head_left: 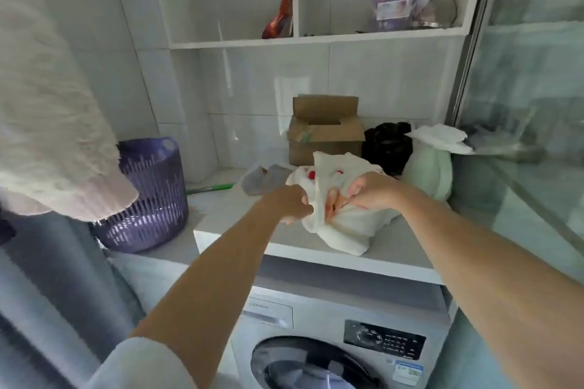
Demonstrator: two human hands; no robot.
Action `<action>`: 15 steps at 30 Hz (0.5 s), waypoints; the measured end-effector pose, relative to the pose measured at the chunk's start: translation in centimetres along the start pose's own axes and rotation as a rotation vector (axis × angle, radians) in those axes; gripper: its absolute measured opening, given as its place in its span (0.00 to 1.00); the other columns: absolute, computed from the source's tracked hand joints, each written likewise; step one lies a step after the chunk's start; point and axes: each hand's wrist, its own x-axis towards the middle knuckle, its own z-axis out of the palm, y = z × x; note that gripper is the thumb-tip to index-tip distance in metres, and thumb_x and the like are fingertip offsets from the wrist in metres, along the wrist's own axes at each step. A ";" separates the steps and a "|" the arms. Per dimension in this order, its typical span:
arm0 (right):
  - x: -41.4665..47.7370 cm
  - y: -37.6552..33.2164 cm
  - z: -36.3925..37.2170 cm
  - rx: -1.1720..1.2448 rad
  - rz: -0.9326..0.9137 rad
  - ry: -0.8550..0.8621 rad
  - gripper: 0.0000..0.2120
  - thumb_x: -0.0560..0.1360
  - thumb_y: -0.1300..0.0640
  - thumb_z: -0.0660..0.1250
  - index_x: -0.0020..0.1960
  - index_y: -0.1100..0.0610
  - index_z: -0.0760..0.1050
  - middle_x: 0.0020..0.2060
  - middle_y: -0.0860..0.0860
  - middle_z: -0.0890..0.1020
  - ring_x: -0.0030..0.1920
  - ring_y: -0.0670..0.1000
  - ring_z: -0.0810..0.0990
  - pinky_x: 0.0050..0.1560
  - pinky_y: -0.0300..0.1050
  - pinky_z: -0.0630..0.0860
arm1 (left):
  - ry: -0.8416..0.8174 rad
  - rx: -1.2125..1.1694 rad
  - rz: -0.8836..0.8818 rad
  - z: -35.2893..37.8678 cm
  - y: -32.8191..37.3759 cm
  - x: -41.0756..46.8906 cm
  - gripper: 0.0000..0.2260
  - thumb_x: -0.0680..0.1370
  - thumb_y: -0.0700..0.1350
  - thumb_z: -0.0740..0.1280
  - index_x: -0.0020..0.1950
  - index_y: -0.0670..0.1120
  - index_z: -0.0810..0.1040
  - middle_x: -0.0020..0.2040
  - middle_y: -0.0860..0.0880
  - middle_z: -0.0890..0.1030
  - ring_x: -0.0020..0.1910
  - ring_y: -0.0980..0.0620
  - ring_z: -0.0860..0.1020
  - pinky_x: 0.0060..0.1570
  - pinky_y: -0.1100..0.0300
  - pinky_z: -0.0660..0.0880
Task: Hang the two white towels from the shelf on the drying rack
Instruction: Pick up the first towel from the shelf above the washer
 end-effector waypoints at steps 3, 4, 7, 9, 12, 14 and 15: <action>3.2 0.2 1.6 0.014 0.005 -0.049 0.13 0.68 0.57 0.75 0.52 0.54 0.81 0.45 0.46 0.82 0.47 0.47 0.80 0.43 0.35 0.72 | -0.115 -0.121 0.025 2.0 -1.1 4.1 0.21 0.78 0.56 0.60 0.62 0.43 0.76 0.53 0.47 0.80 0.47 0.47 0.78 0.47 0.57 0.73; 4.9 0.2 2.3 0.044 0.012 -0.079 0.10 0.67 0.59 0.75 0.48 0.53 0.81 0.43 0.46 0.83 0.45 0.46 0.80 0.44 0.36 0.73 | -0.167 -0.200 0.030 2.5 -1.7 5.9 0.22 0.78 0.57 0.61 0.61 0.42 0.77 0.53 0.46 0.81 0.46 0.48 0.79 0.46 0.59 0.75; 8.9 0.3 2.1 0.011 0.074 -0.102 0.19 0.66 0.62 0.73 0.57 0.53 0.78 0.48 0.47 0.81 0.52 0.51 0.79 0.53 0.43 0.77 | -0.272 -0.464 0.012 2.6 -2.8 10.5 0.29 0.72 0.61 0.67 0.67 0.45 0.73 0.58 0.47 0.80 0.54 0.48 0.80 0.46 0.61 0.78; 10.7 0.3 2.0 -0.012 0.130 -0.118 0.34 0.65 0.60 0.75 0.68 0.48 0.69 0.57 0.47 0.77 0.59 0.52 0.76 0.61 0.49 0.75 | -0.284 -0.440 0.050 2.3 -3.3 12.4 0.39 0.64 0.66 0.70 0.72 0.55 0.65 0.61 0.51 0.76 0.59 0.48 0.76 0.55 0.55 0.78; 13.3 0.3 2.4 -0.073 0.154 -0.143 0.44 0.64 0.60 0.76 0.74 0.45 0.61 0.62 0.46 0.75 0.62 0.52 0.75 0.62 0.51 0.75 | -0.376 -0.458 0.072 2.0 -3.9 15.5 0.40 0.58 0.66 0.72 0.69 0.62 0.65 0.58 0.56 0.75 0.56 0.53 0.76 0.54 0.57 0.79; 14.6 0.2 2.5 -0.172 0.151 -0.148 0.41 0.64 0.58 0.75 0.73 0.46 0.62 0.62 0.48 0.75 0.60 0.52 0.75 0.56 0.47 0.76 | -0.493 -0.526 0.066 1.4 -3.5 16.7 0.35 0.61 0.62 0.74 0.67 0.63 0.68 0.54 0.59 0.72 0.51 0.60 0.73 0.45 0.66 0.76; 15.3 0.2 2.4 -0.204 0.124 -0.137 0.34 0.66 0.57 0.74 0.70 0.49 0.67 0.60 0.50 0.77 0.56 0.52 0.76 0.50 0.43 0.75 | -0.528 -0.554 0.087 1.0 -3.3 17.4 0.34 0.63 0.59 0.74 0.68 0.62 0.68 0.54 0.59 0.71 0.51 0.60 0.72 0.44 0.68 0.75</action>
